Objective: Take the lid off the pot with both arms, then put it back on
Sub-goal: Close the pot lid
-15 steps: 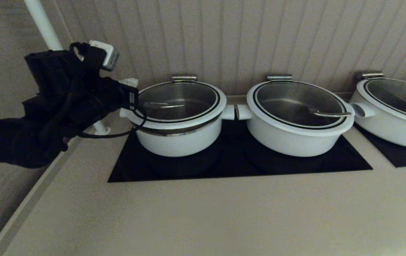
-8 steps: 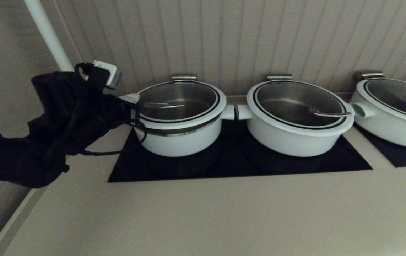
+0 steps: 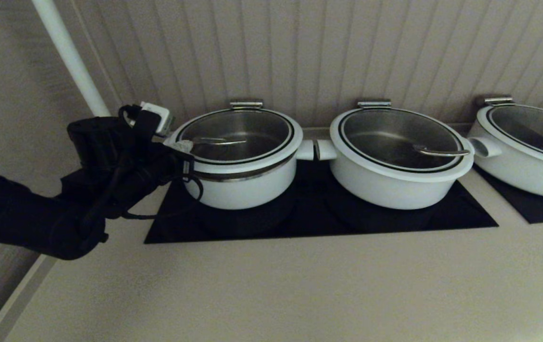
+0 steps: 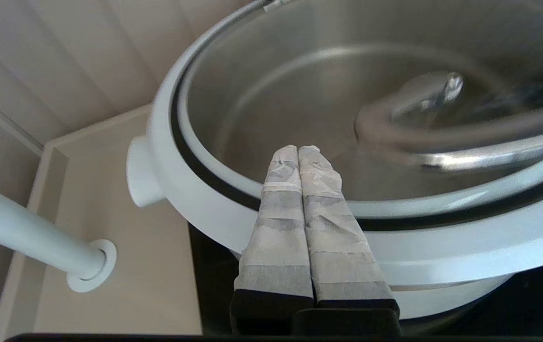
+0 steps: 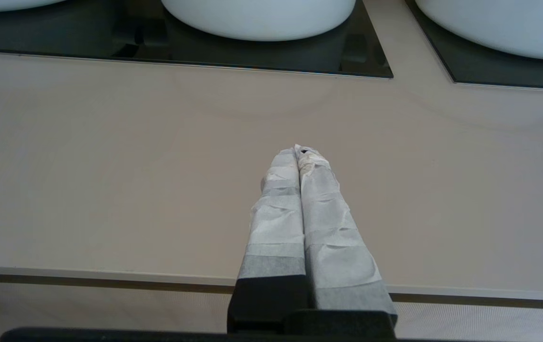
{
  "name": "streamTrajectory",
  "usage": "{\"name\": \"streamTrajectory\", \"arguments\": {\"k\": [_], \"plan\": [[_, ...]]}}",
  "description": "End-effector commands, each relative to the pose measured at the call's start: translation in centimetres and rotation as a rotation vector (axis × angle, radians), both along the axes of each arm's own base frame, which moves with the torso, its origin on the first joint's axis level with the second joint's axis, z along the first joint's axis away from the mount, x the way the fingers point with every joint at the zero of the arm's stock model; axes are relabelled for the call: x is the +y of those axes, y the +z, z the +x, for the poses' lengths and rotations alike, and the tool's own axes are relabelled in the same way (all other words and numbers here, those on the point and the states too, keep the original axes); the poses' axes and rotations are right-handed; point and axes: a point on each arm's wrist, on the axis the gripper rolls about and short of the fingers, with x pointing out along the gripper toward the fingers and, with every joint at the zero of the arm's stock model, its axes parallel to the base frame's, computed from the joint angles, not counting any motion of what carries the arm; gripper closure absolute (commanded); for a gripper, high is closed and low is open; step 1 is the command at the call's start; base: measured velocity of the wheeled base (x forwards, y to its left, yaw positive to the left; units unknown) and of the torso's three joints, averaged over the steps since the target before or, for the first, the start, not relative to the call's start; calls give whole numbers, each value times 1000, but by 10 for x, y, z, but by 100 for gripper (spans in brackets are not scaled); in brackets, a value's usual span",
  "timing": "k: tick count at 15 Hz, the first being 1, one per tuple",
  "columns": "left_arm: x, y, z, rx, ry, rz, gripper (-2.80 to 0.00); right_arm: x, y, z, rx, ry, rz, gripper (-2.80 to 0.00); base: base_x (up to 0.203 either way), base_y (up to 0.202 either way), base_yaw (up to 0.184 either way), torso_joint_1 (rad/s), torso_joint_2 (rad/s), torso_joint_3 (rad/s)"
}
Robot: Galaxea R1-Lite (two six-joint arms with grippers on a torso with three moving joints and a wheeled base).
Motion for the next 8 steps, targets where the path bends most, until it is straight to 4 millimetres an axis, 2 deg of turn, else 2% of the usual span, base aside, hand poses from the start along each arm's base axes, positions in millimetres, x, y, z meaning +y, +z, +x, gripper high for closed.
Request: {"name": "streamTrajectory", "arguments": {"k": [1, 8], "plan": [[-1, -8, 5, 11, 1, 5, 0, 0, 0, 0, 0, 1, -1, 0, 0, 0, 0, 0, 0, 0], [-3, -21, 14, 0, 4, 4, 0, 0, 0, 0, 1, 1, -1, 0, 0, 0, 0, 0, 0, 0]]}}
